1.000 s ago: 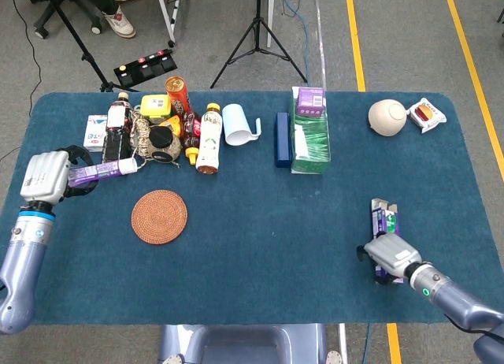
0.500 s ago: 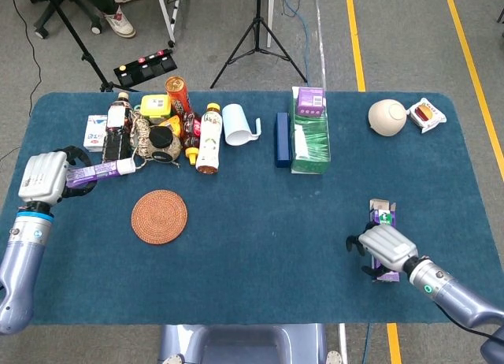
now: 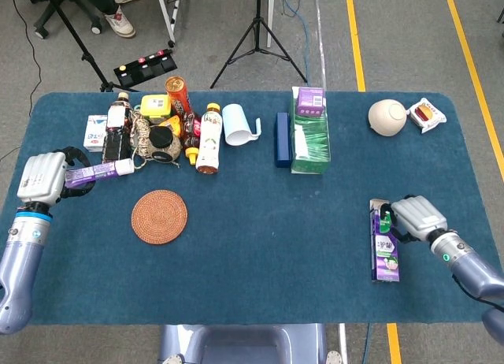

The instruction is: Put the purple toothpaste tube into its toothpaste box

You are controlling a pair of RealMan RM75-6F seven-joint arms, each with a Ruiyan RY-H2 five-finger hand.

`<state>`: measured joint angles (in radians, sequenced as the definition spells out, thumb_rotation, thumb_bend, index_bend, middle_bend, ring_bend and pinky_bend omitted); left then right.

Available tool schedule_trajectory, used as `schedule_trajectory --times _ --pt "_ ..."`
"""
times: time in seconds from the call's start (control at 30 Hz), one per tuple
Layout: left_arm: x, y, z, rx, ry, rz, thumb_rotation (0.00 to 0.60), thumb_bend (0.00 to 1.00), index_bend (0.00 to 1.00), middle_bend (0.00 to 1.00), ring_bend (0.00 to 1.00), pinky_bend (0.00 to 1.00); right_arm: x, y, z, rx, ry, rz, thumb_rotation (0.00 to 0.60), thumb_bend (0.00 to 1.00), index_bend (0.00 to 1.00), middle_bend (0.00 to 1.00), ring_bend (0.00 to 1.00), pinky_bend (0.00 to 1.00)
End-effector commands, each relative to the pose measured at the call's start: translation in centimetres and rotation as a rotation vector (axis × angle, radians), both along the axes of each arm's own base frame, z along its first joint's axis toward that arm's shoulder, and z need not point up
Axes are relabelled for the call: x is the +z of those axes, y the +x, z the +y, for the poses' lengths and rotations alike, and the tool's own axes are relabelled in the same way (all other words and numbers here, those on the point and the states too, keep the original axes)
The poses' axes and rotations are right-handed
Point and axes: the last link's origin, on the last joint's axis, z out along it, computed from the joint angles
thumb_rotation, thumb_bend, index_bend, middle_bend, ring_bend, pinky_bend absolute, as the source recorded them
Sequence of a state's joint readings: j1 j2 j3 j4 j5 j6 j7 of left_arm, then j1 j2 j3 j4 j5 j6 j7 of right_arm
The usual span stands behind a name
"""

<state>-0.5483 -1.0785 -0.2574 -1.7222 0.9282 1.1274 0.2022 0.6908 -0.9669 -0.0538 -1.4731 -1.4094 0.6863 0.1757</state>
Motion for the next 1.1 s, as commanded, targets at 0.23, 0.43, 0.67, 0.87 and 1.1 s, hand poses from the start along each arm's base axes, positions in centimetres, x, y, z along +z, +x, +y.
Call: schedule_trajectory --times 0.23,0.43,0.67,0.87,1.1 --pt "-0.1 0.1 0.0 0.004 -0.001 0.0 0.6 0.27 0.58 0.42 0.39 0.62 0.0 -2.7 -2.1 -0.078 -0.043 0.073 0.6 0.53 0.37 0.49 0.46 0.26" --pt "-0.4 0.1 -0.1 0.008 -0.004 0.004 0.6 0.27 0.58 0.41 0.39 0.62 -2.0 -4.5 -2.8 -0.107 -0.039 0.108 0.6 0.54 0.39 0.49 0.47 0.27" --pt "-0.2 0.5 -0.5 -0.011 0.001 0.015 0.6 0.27 0.58 0.41 0.39 0.62 -2.9 -5.0 -2.9 -0.132 -0.031 0.11 0.6 0.55 0.4 0.5 0.47 0.27" --pt "-0.2 0.4 -0.3 -0.001 0.003 0.008 0.6 0.27 0.58 0.41 0.39 0.62 -3.8 -3.9 -2.7 -0.126 -0.008 0.072 0.6 0.56 0.41 0.5 0.47 0.27" --pt "-0.4 0.0 -0.1 0.015 -0.004 0.009 0.6 0.27 0.58 0.42 0.39 0.62 -6.2 -0.9 -1.4 -0.047 0.083 0.036 0.6 0.57 0.42 0.51 0.48 0.27"
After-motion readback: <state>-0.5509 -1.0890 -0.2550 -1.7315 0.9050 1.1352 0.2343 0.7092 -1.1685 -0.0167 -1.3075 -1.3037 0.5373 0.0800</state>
